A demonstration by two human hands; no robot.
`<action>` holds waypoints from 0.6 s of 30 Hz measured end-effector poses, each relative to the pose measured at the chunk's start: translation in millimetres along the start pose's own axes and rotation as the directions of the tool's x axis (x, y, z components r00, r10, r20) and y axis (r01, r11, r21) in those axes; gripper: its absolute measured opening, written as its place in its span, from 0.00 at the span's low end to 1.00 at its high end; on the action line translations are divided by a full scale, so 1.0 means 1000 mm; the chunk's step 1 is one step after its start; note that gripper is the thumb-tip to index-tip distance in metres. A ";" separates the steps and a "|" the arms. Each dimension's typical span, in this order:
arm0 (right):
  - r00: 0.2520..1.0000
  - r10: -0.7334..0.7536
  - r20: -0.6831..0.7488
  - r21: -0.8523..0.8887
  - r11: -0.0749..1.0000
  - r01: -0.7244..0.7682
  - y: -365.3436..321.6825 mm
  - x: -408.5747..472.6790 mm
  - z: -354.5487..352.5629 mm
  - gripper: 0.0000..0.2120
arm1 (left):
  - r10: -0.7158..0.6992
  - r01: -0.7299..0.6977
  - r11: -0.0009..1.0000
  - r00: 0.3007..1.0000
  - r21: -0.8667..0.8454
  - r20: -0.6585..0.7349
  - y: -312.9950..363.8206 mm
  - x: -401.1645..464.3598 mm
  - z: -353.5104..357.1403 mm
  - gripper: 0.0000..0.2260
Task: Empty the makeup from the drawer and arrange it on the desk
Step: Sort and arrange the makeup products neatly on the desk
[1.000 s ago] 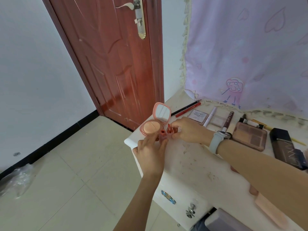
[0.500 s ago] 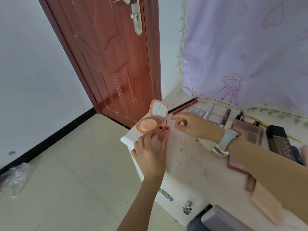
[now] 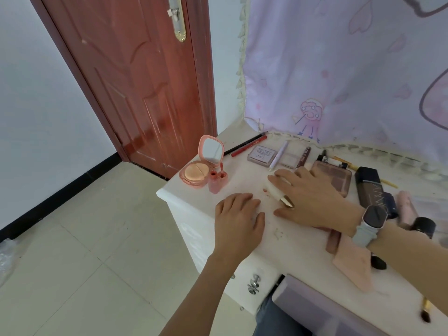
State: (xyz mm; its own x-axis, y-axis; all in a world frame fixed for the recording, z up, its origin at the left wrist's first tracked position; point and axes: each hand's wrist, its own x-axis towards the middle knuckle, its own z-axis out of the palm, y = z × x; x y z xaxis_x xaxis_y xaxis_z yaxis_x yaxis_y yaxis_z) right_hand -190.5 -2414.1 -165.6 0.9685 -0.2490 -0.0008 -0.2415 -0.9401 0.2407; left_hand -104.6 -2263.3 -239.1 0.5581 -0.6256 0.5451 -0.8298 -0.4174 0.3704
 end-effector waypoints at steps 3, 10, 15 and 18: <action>0.999 -0.045 -0.019 -0.060 0.997 0.044 0.002 -0.003 0.001 0.32 | -0.008 0.007 1.000 0.998 0.019 0.057 -0.001 0.002 -0.003 0.15; 0.950 -0.067 -0.305 0.017 0.997 0.075 -0.001 -0.006 0.010 0.25 | -0.088 0.094 0.994 0.990 -0.048 0.109 0.005 0.004 -0.010 0.20; 0.983 0.149 -0.108 0.608 0.792 -0.053 0.003 -0.012 -0.009 0.19 | -0.121 0.172 0.947 0.973 -0.272 0.195 0.003 0.007 -0.015 0.33; 0.978 0.205 0.030 0.841 0.524 -0.135 0.005 -0.014 -0.016 0.16 | -0.015 0.064 0.913 0.992 -0.402 0.123 0.005 0.008 -0.019 0.36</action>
State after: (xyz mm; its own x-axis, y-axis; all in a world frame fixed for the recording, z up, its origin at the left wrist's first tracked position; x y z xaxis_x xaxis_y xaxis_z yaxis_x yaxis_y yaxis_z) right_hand -203.8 -2411.8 -148.3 0.8964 -0.4429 0.0195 -0.3086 -0.6550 -0.6897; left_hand -104.7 -2257.5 -218.5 0.5660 -0.6955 0.4427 -0.7206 -0.1565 0.6755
